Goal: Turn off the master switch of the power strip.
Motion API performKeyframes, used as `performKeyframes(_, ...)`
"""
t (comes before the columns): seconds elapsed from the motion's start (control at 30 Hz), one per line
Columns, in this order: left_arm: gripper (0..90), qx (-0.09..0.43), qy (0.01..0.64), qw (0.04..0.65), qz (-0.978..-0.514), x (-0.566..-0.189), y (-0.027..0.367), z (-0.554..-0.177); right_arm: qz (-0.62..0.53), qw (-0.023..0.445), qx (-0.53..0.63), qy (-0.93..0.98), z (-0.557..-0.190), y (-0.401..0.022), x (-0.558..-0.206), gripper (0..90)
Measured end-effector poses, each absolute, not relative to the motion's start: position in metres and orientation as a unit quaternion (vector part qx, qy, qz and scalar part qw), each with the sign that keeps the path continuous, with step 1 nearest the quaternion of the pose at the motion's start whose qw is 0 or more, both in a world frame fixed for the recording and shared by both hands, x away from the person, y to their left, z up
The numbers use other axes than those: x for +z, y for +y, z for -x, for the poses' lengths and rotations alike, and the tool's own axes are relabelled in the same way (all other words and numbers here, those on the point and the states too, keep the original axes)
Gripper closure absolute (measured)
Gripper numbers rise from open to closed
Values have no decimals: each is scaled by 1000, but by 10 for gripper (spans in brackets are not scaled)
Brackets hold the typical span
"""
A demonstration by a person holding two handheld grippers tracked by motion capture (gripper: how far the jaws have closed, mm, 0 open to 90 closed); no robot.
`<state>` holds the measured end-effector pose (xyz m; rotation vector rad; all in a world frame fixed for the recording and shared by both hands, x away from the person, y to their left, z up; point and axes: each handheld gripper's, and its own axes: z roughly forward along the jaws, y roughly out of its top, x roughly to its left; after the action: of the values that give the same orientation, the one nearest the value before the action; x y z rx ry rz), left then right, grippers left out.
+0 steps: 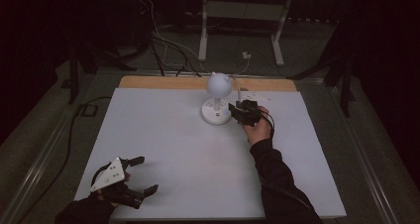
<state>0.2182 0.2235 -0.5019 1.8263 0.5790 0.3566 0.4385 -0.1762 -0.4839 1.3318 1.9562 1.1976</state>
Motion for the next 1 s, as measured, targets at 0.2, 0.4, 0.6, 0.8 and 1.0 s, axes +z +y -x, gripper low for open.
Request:
performKeyframes(0.2, 3, 151, 248, 562, -774, -502, 224, -218, -498, 262, 423, 710, -440, -173, -485, 900)
performKeyframes(0.4, 3, 151, 248, 562, -775, -502, 224, -218, -494, 261, 414, 719, -442, -170, -488, 900)
performKeyframes(0.6, 3, 150, 248, 562, -775, -502, 224, -218, -486, 255, 412, 727, -444, -166, -492, 900)
performKeyframes(0.8, 2, 149, 248, 562, -775, -502, 224, -218, -485, 249, 402, 736, -446, -158, -499, 900)
performKeyframes(1.0, 3, 149, 249, 563, -774, -502, 224, -218, -484, 249, 394, 740, -449, -154, -505, 900)
